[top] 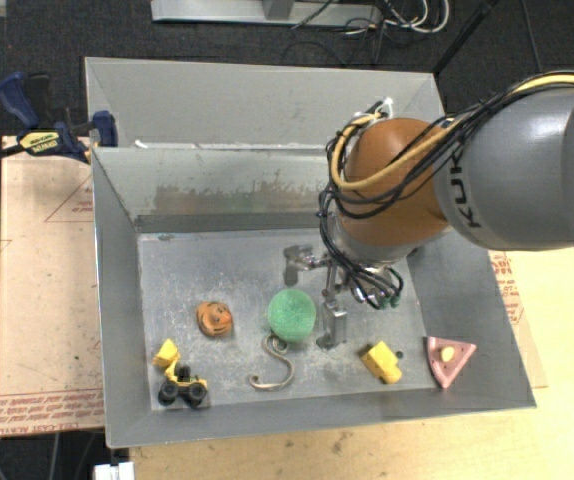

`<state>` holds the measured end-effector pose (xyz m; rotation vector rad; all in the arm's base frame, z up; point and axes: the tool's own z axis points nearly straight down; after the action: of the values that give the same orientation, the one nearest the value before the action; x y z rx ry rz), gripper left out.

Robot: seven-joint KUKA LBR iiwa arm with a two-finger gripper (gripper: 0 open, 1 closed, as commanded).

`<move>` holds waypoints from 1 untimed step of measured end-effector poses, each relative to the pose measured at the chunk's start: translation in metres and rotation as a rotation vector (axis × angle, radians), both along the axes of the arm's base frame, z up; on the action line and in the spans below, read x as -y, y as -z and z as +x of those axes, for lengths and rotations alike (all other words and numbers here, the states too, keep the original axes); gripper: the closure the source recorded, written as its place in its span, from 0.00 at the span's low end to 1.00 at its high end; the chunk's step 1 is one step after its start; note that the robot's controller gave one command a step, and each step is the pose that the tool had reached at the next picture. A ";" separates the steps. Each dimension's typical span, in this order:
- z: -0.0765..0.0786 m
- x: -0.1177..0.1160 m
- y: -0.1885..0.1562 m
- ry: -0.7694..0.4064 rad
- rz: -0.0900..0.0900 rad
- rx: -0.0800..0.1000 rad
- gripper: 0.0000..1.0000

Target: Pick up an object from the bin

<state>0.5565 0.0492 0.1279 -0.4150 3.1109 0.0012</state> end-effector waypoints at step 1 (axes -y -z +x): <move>-0.005 -0.004 0.011 -0.058 0.001 0.000 0.00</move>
Offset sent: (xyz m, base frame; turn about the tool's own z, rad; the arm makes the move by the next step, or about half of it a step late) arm 0.0289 0.0037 -0.0276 -0.4018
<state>0.5515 0.0533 0.1173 -0.5049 3.0970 0.0027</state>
